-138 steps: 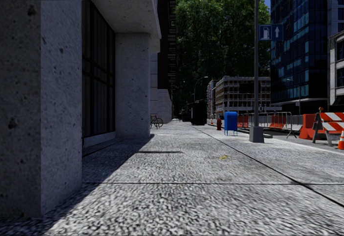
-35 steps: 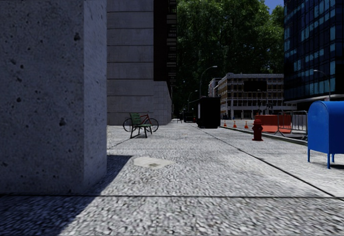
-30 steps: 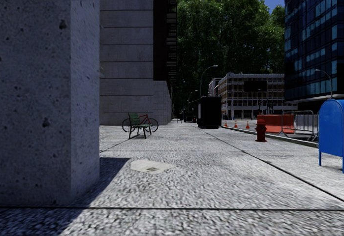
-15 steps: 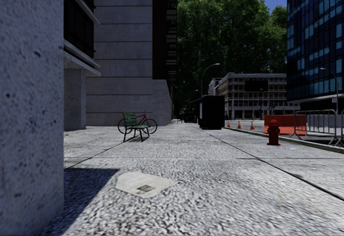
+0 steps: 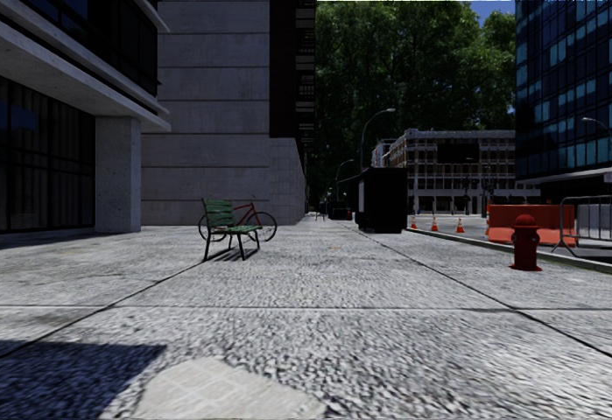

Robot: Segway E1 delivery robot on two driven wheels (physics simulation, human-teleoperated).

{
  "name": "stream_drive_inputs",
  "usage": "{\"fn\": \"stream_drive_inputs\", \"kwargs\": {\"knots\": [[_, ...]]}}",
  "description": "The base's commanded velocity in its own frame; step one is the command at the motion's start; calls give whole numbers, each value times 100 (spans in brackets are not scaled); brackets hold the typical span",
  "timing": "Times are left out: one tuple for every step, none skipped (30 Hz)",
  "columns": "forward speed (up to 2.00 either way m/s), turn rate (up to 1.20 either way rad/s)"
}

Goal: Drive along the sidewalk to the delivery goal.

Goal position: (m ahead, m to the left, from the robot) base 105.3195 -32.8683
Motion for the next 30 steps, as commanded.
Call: {"fn": "stream_drive_inputs", "kwargs": {"knots": [[200, 0], [200, 0], [200, 0], [200, 0], [200, 0], [200, 0], [200, 0], [200, 0], [200, 0], [200, 0], [200, -35], [200, -87], [200, -87], [200, -120], [200, -120], [200, -119], [200, -25], [200, -2], [200, 0], [200, 0], [200, 0], [193, 0], [188, 0], [187, 0], [187, 0], [187, 0], [187, 0], [187, 0], [187, 0], [187, 0]]}}
